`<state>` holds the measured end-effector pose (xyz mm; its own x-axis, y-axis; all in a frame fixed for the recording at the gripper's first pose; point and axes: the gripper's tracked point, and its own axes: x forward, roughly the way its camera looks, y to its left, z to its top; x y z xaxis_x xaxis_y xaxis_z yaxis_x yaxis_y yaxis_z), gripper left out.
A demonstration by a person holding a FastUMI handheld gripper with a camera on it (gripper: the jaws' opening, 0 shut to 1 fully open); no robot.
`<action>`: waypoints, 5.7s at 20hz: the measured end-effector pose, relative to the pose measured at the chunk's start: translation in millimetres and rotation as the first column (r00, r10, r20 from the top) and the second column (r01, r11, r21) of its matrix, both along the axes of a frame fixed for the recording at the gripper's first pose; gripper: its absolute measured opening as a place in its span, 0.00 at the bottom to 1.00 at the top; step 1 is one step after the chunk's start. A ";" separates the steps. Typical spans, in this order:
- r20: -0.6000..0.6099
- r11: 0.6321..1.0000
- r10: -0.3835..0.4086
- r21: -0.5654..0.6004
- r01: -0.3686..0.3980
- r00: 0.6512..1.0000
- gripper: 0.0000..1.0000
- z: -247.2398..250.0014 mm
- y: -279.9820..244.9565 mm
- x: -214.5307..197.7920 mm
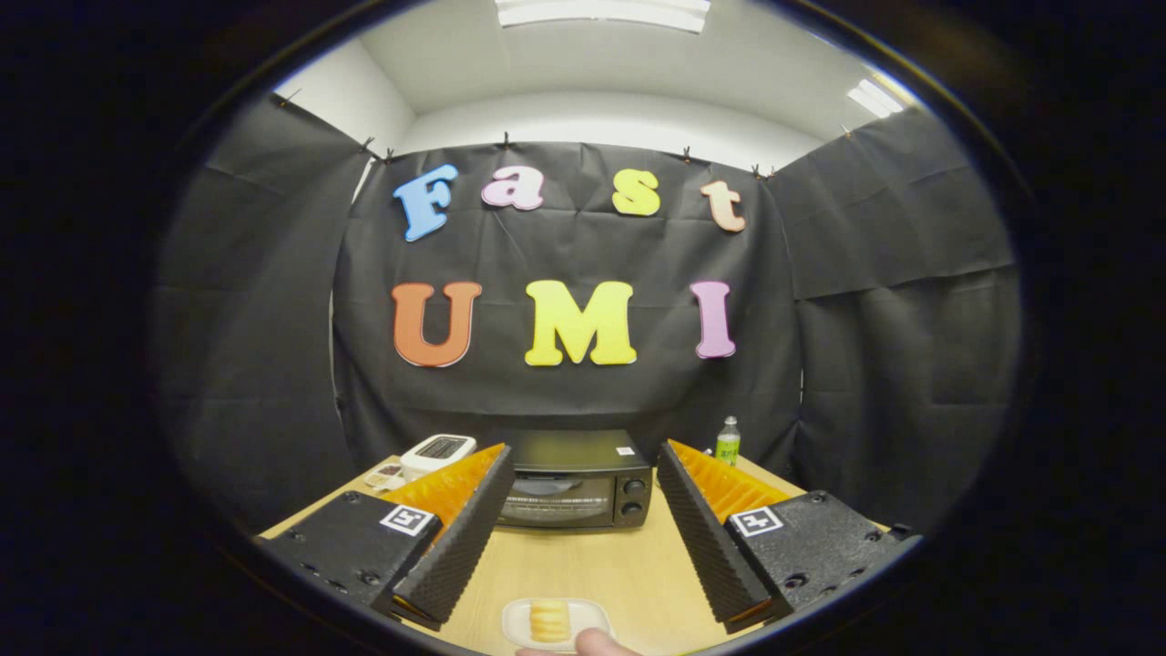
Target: Open the toaster oven, put the food inside, and close the toaster oven door.
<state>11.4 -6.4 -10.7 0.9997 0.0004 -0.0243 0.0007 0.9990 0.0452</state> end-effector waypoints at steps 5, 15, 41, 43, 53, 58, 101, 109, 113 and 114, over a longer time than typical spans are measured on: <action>0.012 1.000 0.019 -0.007 -0.019 1.000 1.00 7.1 -2.3 3.7; -0.044 0.998 0.056 0.022 -0.055 0.997 1.00 -12.9 -4.3 100.3; -0.204 0.993 0.119 0.005 -0.121 0.972 1.00 -188.9 72.4 298.9; -0.193 0.995 0.098 -0.010 -0.102 0.976 1.00 -191.1 70.7 299.3; -0.222 0.994 0.103 -0.018 -0.110 0.970 1.00 -203.2 68.9 263.7; -0.284 0.993 0.108 -0.011 -0.116 0.953 1.00 -220.3 65.0 227.9; -0.422 0.984 0.173 0.040 -0.173 0.890 1.00 -252.6 40.9 25.0; -0.559 0.982 0.175 0.039 -0.186 0.811 1.00 -323.7 53.9 7.5; -0.593 0.984 0.170 0.053 -0.172 0.787 1.00 -341.5 54.2 9.1; -0.598 0.985 0.167 0.059 -0.165 0.784 1.00 -343.6 54.2 9.8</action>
